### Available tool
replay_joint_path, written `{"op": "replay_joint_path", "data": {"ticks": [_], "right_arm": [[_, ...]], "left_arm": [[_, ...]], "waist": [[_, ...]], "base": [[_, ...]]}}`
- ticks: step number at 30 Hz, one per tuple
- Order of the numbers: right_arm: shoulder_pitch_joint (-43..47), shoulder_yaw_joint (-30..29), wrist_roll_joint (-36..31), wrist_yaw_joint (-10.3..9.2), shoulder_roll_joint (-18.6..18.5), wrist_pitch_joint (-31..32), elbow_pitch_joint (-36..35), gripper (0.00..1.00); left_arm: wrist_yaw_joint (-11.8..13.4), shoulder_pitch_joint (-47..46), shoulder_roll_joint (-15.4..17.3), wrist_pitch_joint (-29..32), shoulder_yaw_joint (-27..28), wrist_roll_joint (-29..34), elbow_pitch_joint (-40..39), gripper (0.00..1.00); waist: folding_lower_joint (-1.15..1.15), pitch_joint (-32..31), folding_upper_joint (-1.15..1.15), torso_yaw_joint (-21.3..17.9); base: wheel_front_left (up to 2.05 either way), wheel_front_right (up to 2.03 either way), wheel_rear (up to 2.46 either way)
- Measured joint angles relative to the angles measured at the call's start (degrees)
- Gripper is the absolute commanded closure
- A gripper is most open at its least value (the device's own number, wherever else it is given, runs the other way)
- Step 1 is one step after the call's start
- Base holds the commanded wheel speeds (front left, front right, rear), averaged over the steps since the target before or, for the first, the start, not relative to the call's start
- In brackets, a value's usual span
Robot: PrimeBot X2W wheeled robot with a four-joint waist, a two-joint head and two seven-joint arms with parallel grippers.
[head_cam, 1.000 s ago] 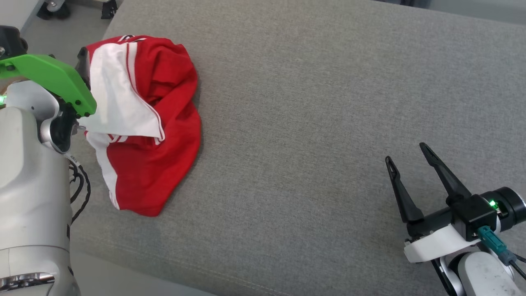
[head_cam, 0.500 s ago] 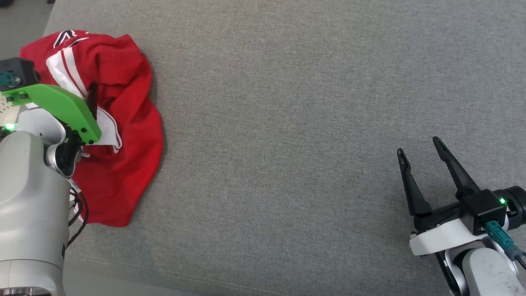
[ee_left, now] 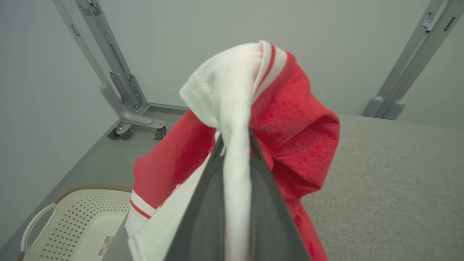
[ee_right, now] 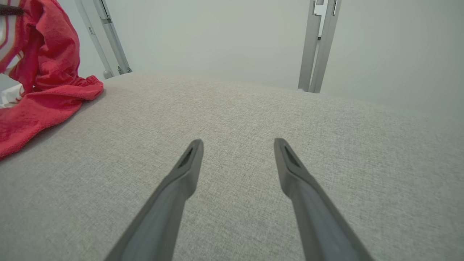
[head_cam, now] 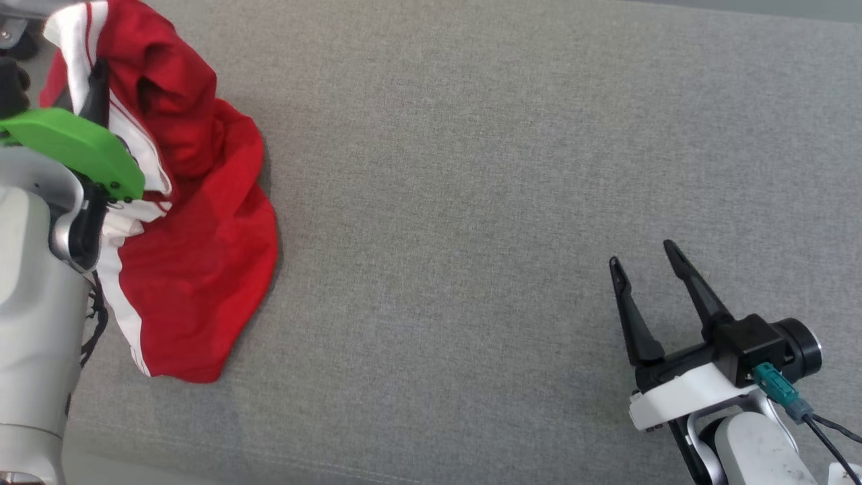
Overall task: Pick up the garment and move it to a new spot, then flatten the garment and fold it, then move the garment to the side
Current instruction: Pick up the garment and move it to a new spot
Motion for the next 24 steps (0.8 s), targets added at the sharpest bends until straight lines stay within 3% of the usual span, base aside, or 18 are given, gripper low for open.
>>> {"op": "replay_joint_path", "data": {"ticks": [6, 14, 24], "right_arm": [[0.21, 1.69, 0.35, 0.01, 1.92, 0.0, 0.57, 0.0], [1.69, 1.62, 1.37, 0.01, 3.82, 0.0, 1.26, 0.0], [2.37, 1.51, 2.52, 0.01, 4.72, 0.0, 0.97, 0.0]], "left_arm": [[0.0, -1.26, 3.94, -0.29, -3.74, -1.97, -7.62, 1.0], [0.0, -2.99, 5.75, 6.21, -6.69, -6.08, -19.07, 1.0], [0.91, -3.84, 1.3, 11.36, -6.72, -11.54, -25.06, 1.0]], "waist": [[-0.01, -3.72, 0.0, -2.24], [-0.01, -7.72, 0.0, -8.62], [-0.01, -10.85, 0.0, -20.1]], "base": [[0.0, 0.0, 0.0], [0.0, 0.0, 0.0], [0.0, 0.0, 0.0]]}}
